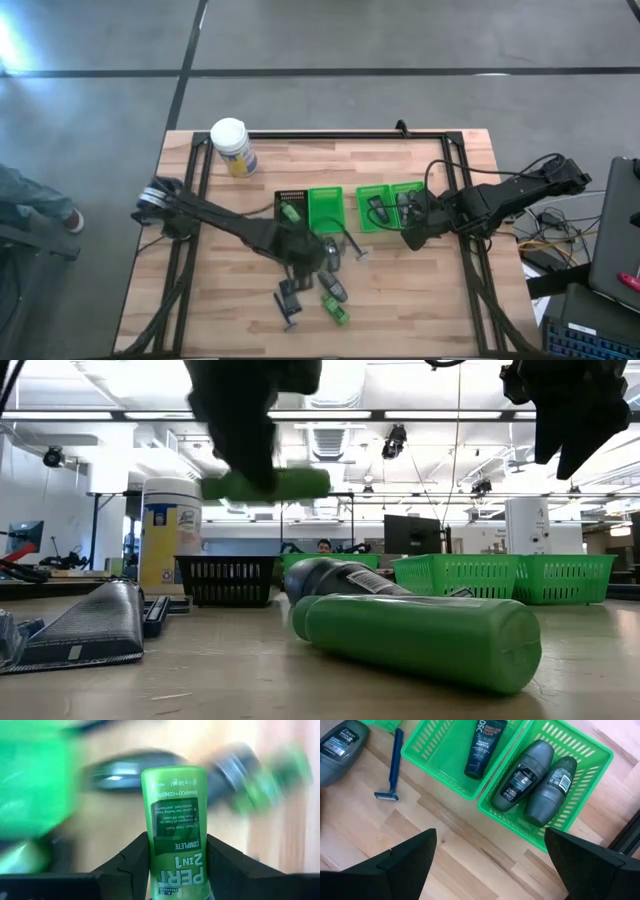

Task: Pick & Place Travel size toiletries
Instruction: Put the green shampoo into the black bin, then put the blue razor into the left green bin

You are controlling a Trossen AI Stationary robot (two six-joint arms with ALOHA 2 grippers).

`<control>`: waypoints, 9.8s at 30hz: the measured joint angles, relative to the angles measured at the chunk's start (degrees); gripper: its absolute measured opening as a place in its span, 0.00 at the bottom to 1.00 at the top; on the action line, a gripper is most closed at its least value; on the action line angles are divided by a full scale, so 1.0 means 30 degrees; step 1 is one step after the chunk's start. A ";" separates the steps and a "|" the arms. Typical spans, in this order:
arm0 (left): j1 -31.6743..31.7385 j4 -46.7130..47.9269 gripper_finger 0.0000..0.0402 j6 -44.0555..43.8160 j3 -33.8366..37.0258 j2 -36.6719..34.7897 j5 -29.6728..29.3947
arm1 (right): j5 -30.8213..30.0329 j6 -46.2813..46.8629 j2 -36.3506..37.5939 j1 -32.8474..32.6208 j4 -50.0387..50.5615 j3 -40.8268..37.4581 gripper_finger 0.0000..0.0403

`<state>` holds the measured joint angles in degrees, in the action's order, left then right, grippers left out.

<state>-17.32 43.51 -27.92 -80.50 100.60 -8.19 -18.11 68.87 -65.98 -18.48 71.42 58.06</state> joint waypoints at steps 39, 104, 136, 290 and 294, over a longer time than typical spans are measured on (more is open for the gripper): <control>0.0428 -0.6239 0.67 0.7069 0.4683 -0.5340 -0.0081 | -0.0300 -0.0243 0.0000 0.0000 -0.0073 0.0000 0.91; -0.1959 -0.4227 0.53 1.6276 -0.5133 0.7282 0.4263 | -0.0854 0.7879 0.3140 -0.4962 -0.1846 -0.1846 0.91; -0.1717 -0.2722 0.37 1.6031 -0.5945 0.8788 0.5900 | -0.0823 0.5541 0.3220 -0.4962 -0.1362 -0.1741 0.91; -0.1202 -0.0565 0.45 1.7034 0.5242 -0.3319 0.1640 | -0.2514 0.6109 0.3220 -0.4961 -0.0328 -0.1749 0.91; -0.0903 -0.1261 0.42 1.7065 0.5351 -0.2120 0.2316 | -0.2506 0.6420 0.3220 -0.4956 -0.0328 -0.1749 0.91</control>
<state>-20.03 39.72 23.27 -64.44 94.24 -1.24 -25.63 88.13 -56.31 -33.35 70.43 52.82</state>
